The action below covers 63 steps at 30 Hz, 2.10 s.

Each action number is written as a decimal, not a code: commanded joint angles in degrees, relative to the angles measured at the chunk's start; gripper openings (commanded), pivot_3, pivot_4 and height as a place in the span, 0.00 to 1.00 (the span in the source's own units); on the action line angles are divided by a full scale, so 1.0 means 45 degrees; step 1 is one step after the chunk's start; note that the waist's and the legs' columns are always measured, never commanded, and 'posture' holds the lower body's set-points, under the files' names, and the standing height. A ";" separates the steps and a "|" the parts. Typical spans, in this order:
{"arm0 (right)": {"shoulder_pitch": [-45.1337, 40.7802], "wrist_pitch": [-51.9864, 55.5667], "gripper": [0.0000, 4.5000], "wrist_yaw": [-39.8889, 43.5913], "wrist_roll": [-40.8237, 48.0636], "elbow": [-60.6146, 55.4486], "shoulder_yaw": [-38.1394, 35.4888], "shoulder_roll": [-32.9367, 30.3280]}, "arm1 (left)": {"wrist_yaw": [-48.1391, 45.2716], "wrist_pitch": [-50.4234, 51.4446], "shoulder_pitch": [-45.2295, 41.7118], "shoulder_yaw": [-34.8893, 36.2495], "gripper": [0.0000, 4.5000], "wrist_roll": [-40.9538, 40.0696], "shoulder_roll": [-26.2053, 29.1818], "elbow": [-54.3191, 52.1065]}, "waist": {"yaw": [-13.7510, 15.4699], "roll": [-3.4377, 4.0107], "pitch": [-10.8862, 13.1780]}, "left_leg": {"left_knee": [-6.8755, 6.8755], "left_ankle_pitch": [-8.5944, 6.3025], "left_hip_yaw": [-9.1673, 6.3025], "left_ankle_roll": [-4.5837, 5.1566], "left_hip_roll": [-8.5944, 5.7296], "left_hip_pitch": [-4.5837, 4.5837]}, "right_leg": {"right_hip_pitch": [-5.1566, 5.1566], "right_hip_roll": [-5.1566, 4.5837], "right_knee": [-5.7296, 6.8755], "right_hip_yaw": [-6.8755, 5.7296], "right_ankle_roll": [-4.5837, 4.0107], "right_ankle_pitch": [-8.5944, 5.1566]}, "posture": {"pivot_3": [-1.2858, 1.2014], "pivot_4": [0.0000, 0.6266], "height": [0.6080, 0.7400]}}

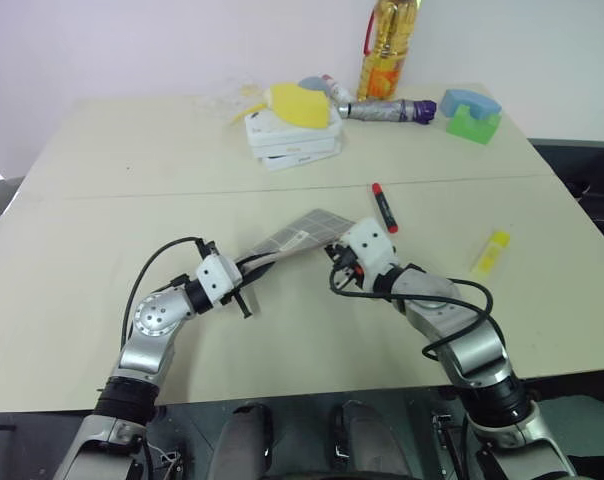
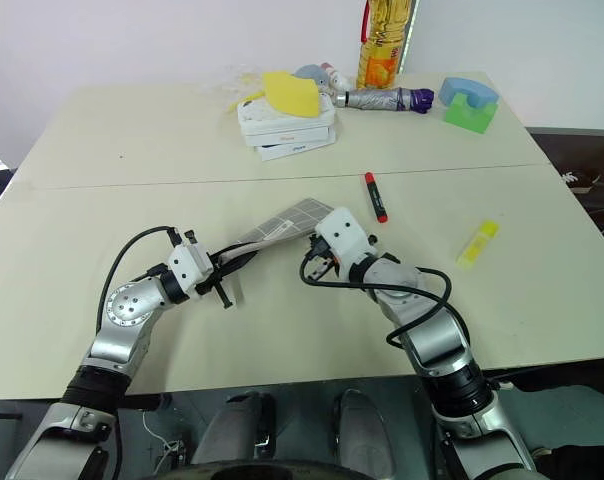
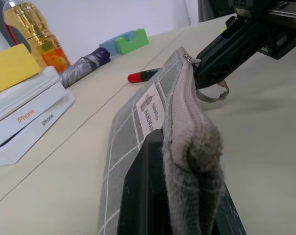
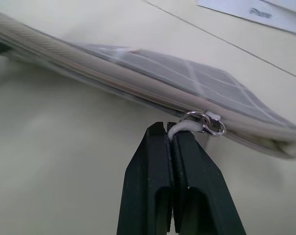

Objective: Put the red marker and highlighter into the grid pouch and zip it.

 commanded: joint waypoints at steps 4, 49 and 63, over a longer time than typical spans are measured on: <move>-0.0785 0.0069 0.02 0.0735 -0.0237 -0.1443 0.1742 0.0272 | 0.0339 0.0239 -0.0178 -0.0255 0.00 0.0280 -0.0486 -0.0467 | 0.0003 0.0000 0.0000 | 0.0001 0.0000 -0.0007 0.0000 -0.0001 -0.0001 | 0.0000 0.0001 -0.0001 -0.0002 0.0000 0.0000 | 0.52 0.24 1.00; -0.2701 0.1459 0.88 -0.2179 -0.0230 0.4594 -0.5587 0.0874 | 0.3010 0.0804 -0.1457 -0.0183 0.00 0.1716 -0.1835 0.0703 | 0.0252 -0.0004 0.0001 | 0.0010 0.0001 0.0042 0.0001 -0.0017 -0.0008 | 0.0004 -0.0001 -0.0004 -0.0015 -0.0001 0.0003 | 0.52 0.24 1.00; -0.2760 0.0175 0.08 -0.1964 0.0130 0.5331 -0.5378 0.0555 | 0.3325 0.0962 -0.1271 -0.0219 0.00 0.1736 -0.1848 0.0496 | 0.0260 -0.0001 0.0003 | 0.0000 0.0001 0.0054 0.0001 -0.0008 -0.0011 | -0.0005 0.0000 -0.0003 -0.0007 -0.0001 0.0002 | 0.52 0.24 1.00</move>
